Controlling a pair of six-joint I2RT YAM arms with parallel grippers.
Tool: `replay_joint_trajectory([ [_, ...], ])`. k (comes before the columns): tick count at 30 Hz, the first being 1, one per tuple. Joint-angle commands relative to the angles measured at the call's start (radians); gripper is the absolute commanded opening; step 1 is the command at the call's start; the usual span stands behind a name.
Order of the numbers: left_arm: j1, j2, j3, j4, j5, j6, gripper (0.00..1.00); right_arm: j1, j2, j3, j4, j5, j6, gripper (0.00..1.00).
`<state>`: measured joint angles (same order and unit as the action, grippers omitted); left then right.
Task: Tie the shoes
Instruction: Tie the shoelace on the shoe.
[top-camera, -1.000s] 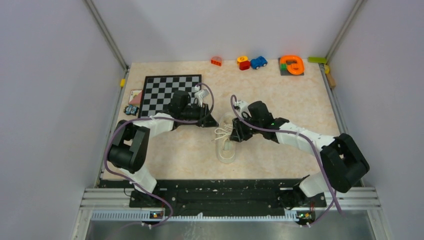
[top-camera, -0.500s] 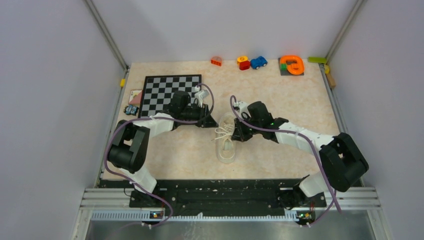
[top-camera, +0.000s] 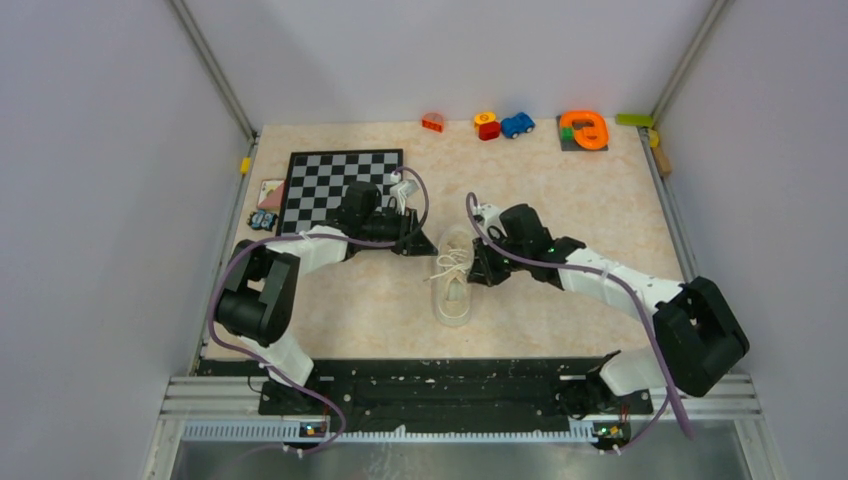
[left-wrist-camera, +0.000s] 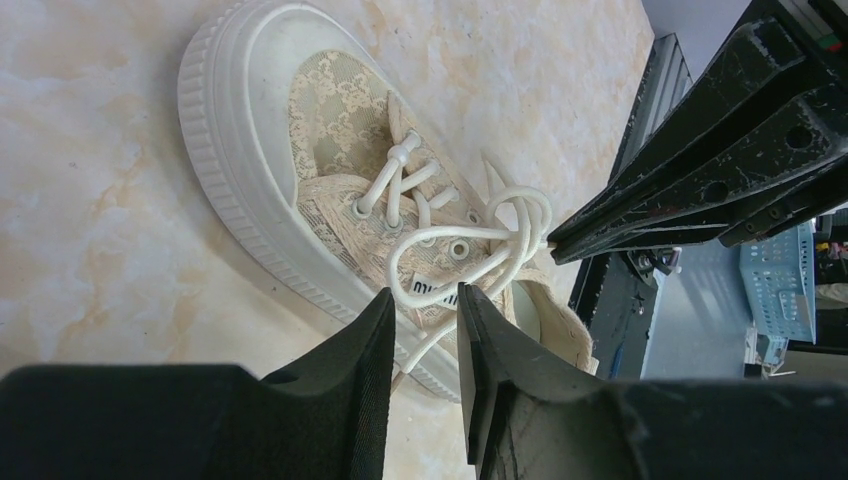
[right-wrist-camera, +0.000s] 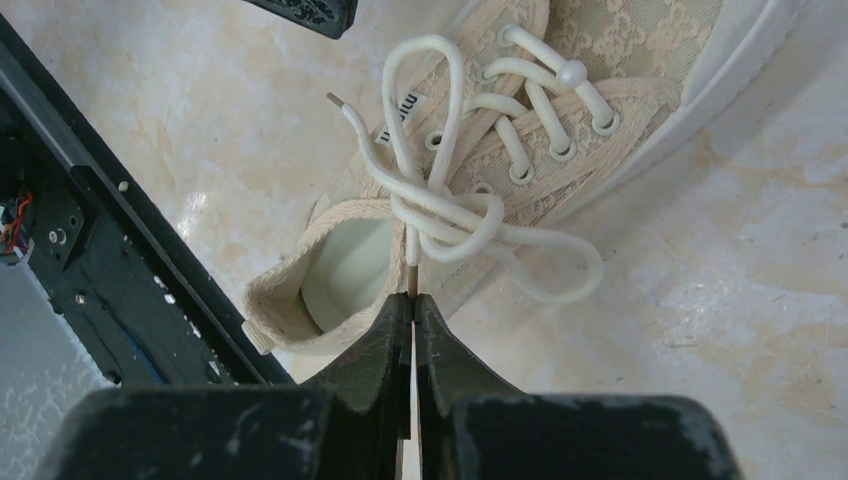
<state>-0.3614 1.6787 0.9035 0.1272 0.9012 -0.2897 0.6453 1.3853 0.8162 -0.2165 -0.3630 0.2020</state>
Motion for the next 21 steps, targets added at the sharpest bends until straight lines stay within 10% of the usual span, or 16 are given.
replay_joint_trajectory([
  [1, 0.003, 0.008, 0.036, 0.026, 0.033, -0.004, 0.34, 0.013, -0.046, -0.023, -0.023, -0.006, 0.0, 0.0],
  [21, -0.06, 0.054, 0.021, 0.144, 0.032, -0.146, 0.44, 0.013, -0.089, -0.068, -0.073, -0.007, 0.026, 0.0],
])
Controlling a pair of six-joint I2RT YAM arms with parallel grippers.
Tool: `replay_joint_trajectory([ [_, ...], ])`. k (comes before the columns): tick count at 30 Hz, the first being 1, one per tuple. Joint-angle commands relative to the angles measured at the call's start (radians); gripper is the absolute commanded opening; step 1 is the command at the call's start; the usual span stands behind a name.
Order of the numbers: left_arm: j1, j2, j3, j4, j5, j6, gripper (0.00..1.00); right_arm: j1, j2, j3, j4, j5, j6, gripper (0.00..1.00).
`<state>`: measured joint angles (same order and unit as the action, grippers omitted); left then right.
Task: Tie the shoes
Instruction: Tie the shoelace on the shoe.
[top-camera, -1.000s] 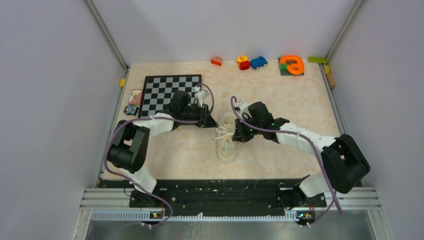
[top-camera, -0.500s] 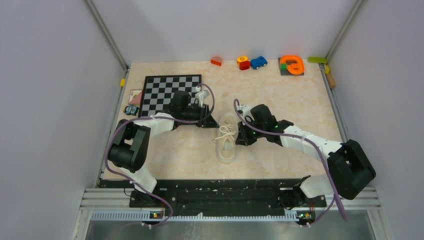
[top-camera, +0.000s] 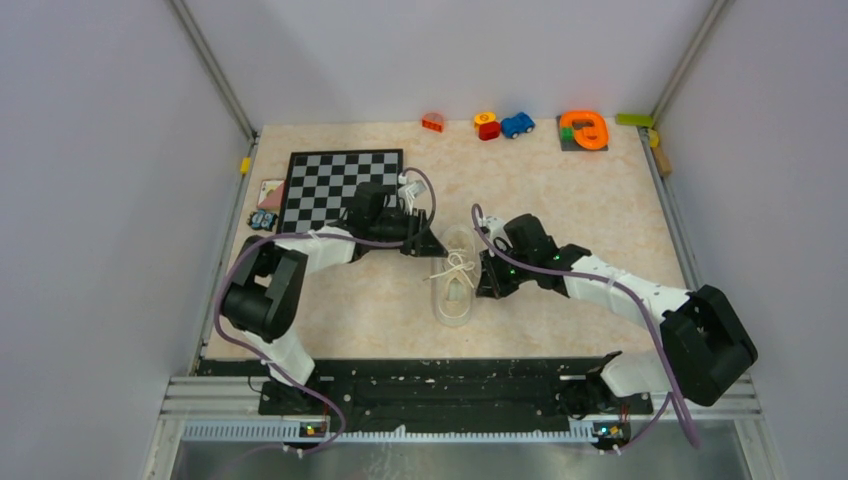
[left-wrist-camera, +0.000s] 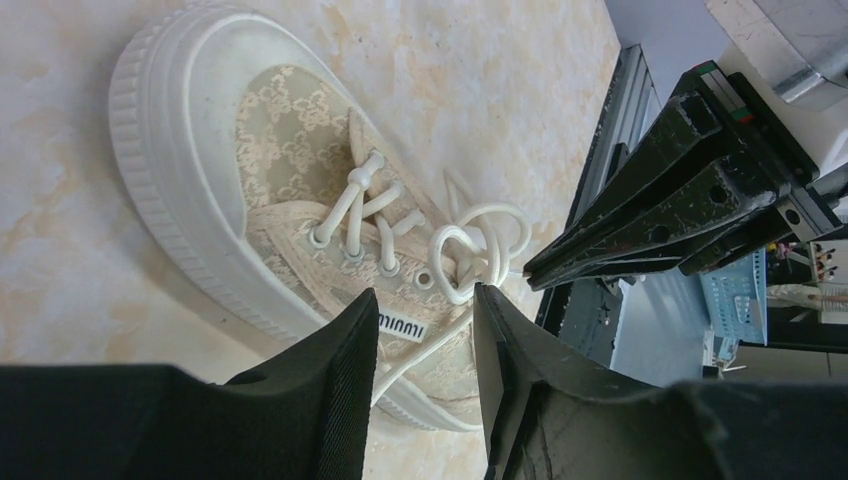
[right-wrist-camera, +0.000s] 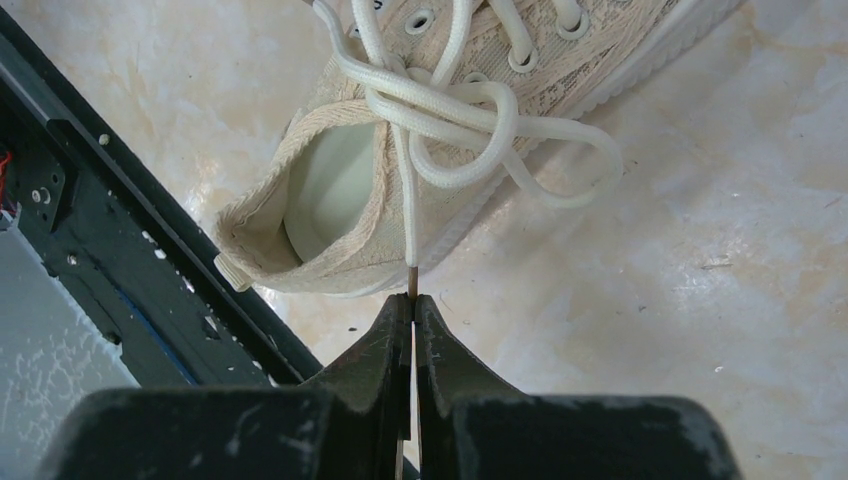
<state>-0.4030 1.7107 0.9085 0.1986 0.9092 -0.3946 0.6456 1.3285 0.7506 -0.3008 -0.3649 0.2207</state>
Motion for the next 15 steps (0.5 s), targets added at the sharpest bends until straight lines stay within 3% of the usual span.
replay_joint_trajectory([
  [1, -0.024, 0.029, 0.023, 0.073, 0.022, -0.044, 0.44, 0.012, -0.031, -0.001, 0.012, -0.005, 0.006, 0.0],
  [10, -0.048, 0.077, 0.07, 0.053, 0.041, -0.052, 0.44, 0.012, -0.029, -0.003, 0.014, -0.008, 0.005, 0.0],
  [15, -0.054, 0.085, 0.072, 0.078, 0.065, -0.072, 0.36, 0.012, -0.029, -0.007, 0.01, -0.011, 0.005, 0.0],
])
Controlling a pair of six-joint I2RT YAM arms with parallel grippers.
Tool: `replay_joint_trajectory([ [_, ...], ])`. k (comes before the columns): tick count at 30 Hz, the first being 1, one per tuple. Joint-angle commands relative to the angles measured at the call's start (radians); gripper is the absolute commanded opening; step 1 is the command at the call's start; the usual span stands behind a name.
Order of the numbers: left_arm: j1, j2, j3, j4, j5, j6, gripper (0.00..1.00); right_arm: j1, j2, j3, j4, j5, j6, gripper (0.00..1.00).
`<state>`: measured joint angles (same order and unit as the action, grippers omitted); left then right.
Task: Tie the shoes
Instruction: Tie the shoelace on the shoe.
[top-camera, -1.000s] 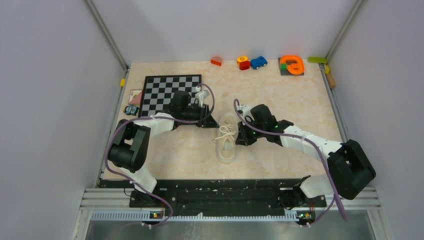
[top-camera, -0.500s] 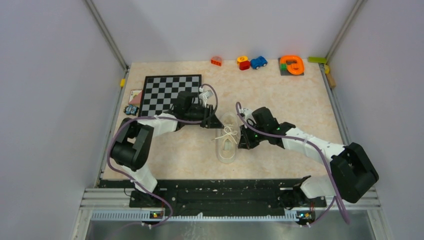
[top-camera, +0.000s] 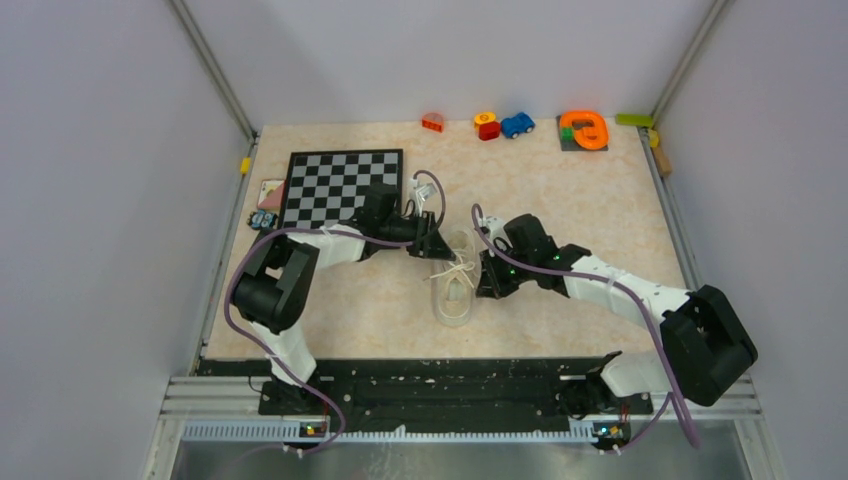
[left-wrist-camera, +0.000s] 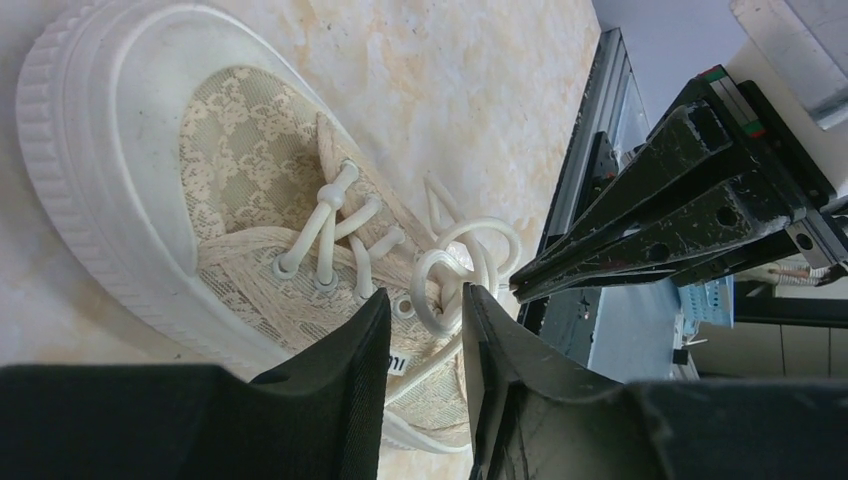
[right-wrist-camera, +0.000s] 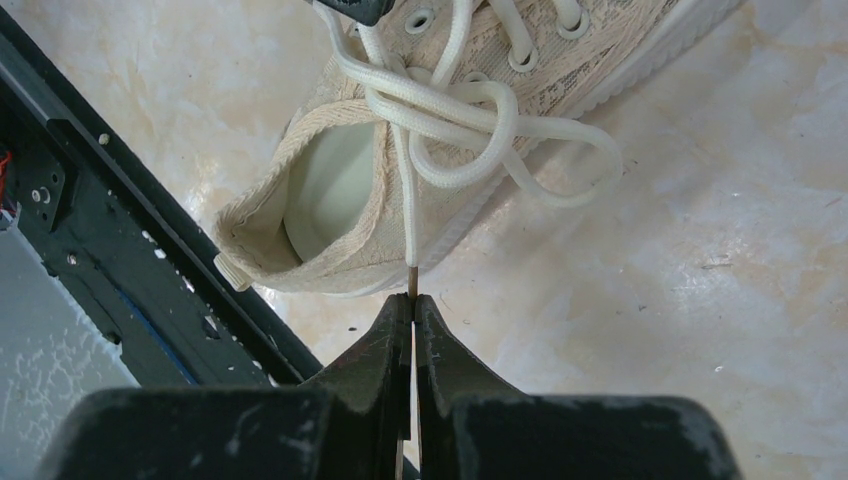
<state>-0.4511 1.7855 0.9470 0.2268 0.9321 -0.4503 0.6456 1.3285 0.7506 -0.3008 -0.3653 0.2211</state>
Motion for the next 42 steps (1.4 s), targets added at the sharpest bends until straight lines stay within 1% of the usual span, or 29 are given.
replay_joint_trajectory([
  [1, -0.006, 0.011, 0.033, 0.05, 0.045, -0.017, 0.32, 0.012, -0.028, -0.007, 0.01, -0.009, 0.005, 0.0],
  [3, -0.006, 0.011, 0.033, 0.05, 0.05, -0.018, 0.25, 0.012, -0.027, -0.008, 0.01, -0.008, 0.006, 0.0],
  [5, -0.006, 0.013, 0.034, 0.048, 0.056, -0.018, 0.2, 0.012, -0.025, -0.007, 0.01, -0.006, 0.007, 0.0],
  [7, -0.006, 0.016, 0.035, 0.045, 0.065, -0.019, 0.19, 0.012, -0.025, -0.009, 0.01, -0.005, 0.007, 0.0],
  [11, -0.006, 0.018, 0.028, 0.042, 0.071, -0.016, 0.23, 0.012, -0.023, -0.014, 0.011, -0.005, 0.008, 0.0],
  [13, -0.006, 0.016, 0.026, 0.038, 0.069, -0.011, 0.2, 0.012, -0.022, -0.016, 0.012, -0.006, 0.01, 0.0],
  [14, -0.006, 0.016, 0.026, 0.036, 0.071, -0.009, 0.16, 0.012, -0.023, -0.017, 0.011, -0.006, 0.011, 0.0],
  [15, -0.006, 0.017, 0.029, 0.033, 0.074, -0.009, 0.05, 0.012, -0.024, -0.018, 0.01, -0.006, 0.015, 0.02],
  [16, -0.006, 0.019, 0.031, 0.03, 0.075, -0.008, 0.0, 0.012, -0.03, -0.02, 0.013, -0.002, 0.026, 0.09],
  [19, -0.006, 0.02, 0.032, 0.022, 0.07, 0.001, 0.0, 0.003, -0.071, -0.038, 0.042, 0.013, 0.058, 0.16],
  [21, -0.006, 0.018, 0.035, 0.007, 0.069, 0.013, 0.0, -0.029, -0.11, -0.057, 0.073, 0.006, 0.093, 0.27],
  [22, -0.006, 0.016, 0.035, 0.001, 0.066, 0.017, 0.0, -0.051, -0.129, -0.069, 0.091, -0.001, 0.109, 0.29],
  [25, -0.007, 0.011, 0.037, -0.019, 0.06, 0.036, 0.0, -0.119, -0.181, -0.113, 0.153, -0.026, 0.161, 0.3],
  [29, -0.007, 0.009, 0.041, -0.044, 0.059, 0.055, 0.0, -0.175, -0.232, -0.171, 0.259, 0.007, 0.224, 0.38],
  [31, -0.006, 0.005, 0.039, -0.048, 0.056, 0.06, 0.0, -0.191, -0.211, -0.183, 0.305, 0.019, 0.259, 0.4],
  [37, -0.006, -0.003, 0.041, -0.053, 0.061, 0.065, 0.0, -0.203, -0.072, -0.192, 0.431, 0.018, 0.391, 0.45],
  [42, -0.007, -0.009, 0.045, -0.066, 0.062, 0.076, 0.0, -0.205, -0.024, -0.229, 0.533, 0.049, 0.458, 0.45],
])
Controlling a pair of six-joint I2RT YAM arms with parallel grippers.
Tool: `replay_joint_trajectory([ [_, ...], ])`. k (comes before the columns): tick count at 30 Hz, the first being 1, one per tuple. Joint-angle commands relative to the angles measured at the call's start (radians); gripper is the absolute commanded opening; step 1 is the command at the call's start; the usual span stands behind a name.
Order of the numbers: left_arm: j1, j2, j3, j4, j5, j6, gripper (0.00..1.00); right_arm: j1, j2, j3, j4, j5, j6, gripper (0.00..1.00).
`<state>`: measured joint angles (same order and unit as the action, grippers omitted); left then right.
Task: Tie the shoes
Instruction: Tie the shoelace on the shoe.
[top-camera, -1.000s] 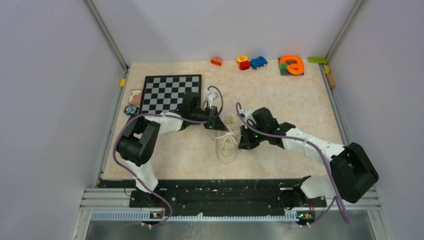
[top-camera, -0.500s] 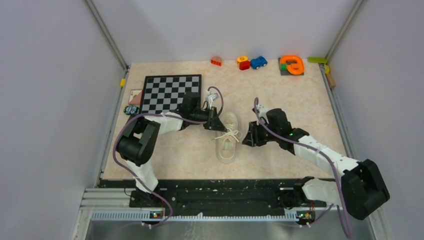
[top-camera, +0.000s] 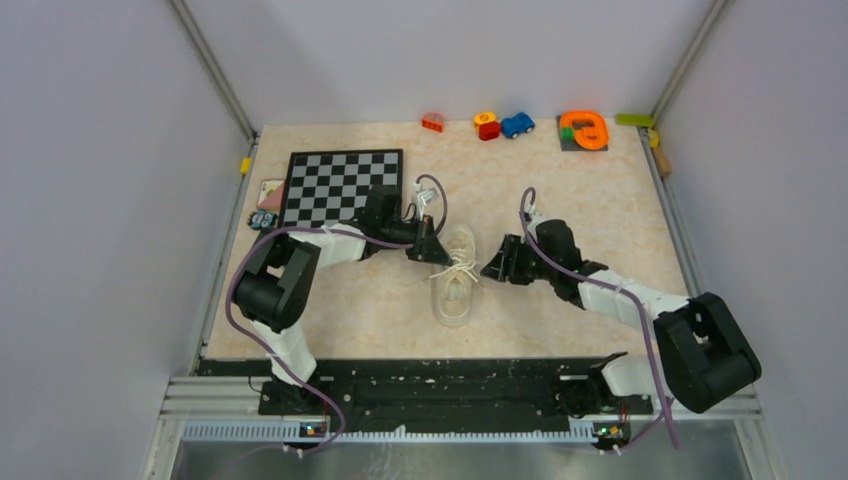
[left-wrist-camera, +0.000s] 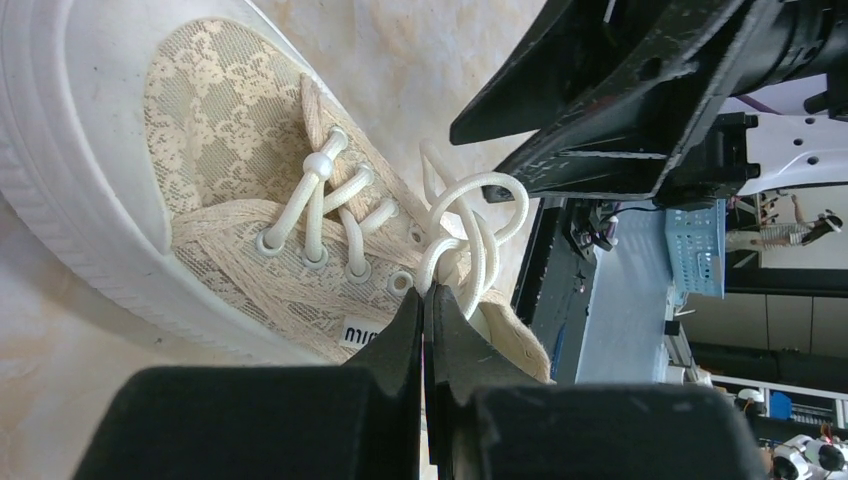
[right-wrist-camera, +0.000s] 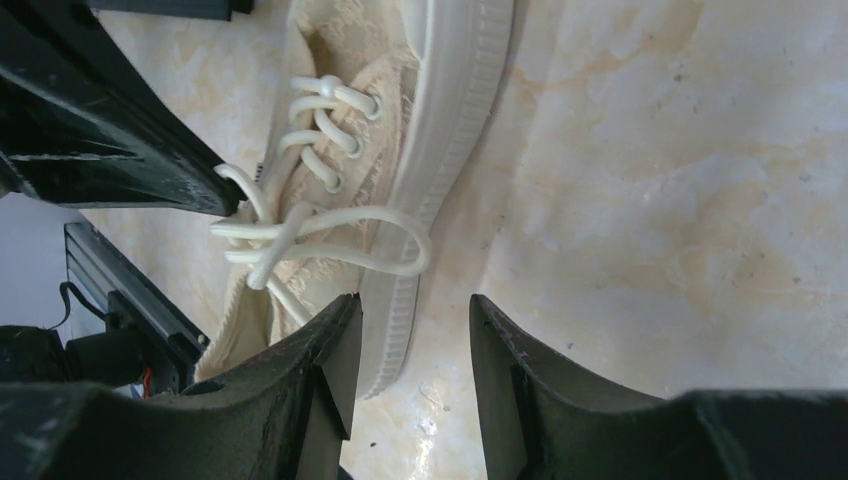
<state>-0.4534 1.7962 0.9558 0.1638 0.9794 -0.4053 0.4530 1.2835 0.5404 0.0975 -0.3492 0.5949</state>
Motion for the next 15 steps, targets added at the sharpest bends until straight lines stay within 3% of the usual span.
replay_joint_trajectory([
  [1, -0.005, -0.019, 0.038, -0.007, 0.014, 0.034, 0.0, -0.013, 0.029, -0.023, 0.149, 0.037, 0.09, 0.45],
  [12, -0.004, -0.021, 0.041, -0.017, 0.014, 0.042, 0.0, -0.02, 0.166, -0.041, 0.324, -0.053, 0.172, 0.41],
  [15, -0.004, -0.021, 0.042, -0.02, 0.014, 0.045, 0.0, -0.018, 0.189, -0.053, 0.374, -0.078, 0.19, 0.34],
])
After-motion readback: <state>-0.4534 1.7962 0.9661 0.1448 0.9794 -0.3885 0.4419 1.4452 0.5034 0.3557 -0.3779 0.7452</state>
